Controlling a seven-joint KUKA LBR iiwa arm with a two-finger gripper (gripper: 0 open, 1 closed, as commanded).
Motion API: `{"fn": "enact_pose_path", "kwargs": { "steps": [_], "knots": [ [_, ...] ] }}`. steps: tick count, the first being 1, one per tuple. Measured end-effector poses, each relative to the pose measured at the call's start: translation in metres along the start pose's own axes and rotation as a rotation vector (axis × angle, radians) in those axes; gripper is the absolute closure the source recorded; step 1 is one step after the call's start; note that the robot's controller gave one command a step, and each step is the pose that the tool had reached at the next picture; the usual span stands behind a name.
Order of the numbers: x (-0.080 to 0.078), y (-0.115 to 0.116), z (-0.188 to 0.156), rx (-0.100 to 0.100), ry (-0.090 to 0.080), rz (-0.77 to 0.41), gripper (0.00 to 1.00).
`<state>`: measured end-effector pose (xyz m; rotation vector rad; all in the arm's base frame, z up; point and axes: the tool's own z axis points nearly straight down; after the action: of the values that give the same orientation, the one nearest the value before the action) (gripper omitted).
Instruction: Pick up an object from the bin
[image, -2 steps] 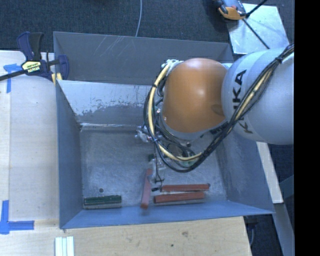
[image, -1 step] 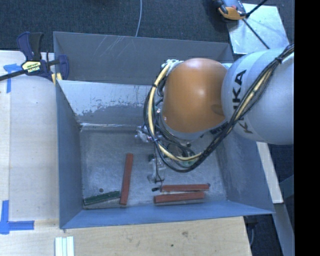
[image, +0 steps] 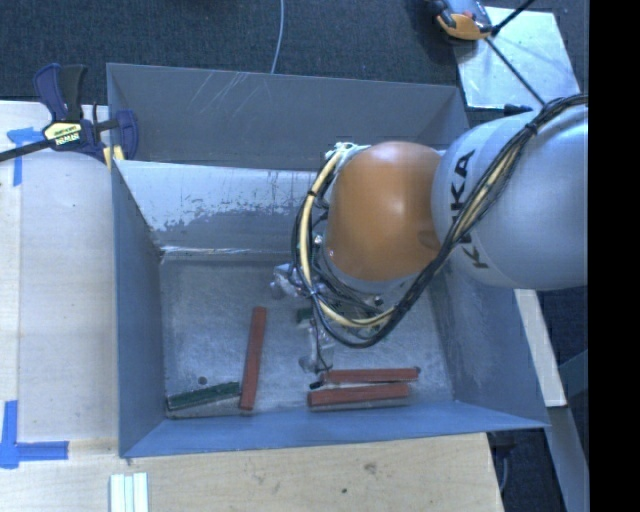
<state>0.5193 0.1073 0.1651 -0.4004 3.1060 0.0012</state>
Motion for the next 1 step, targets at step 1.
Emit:
{"fn": "enact_pose_path", "kwargs": {
  "steps": [1],
  "knots": [
    [-0.0209, 0.0135, 0.0421, 0.001, 0.004, -0.178, 0.00]
  ]
}}
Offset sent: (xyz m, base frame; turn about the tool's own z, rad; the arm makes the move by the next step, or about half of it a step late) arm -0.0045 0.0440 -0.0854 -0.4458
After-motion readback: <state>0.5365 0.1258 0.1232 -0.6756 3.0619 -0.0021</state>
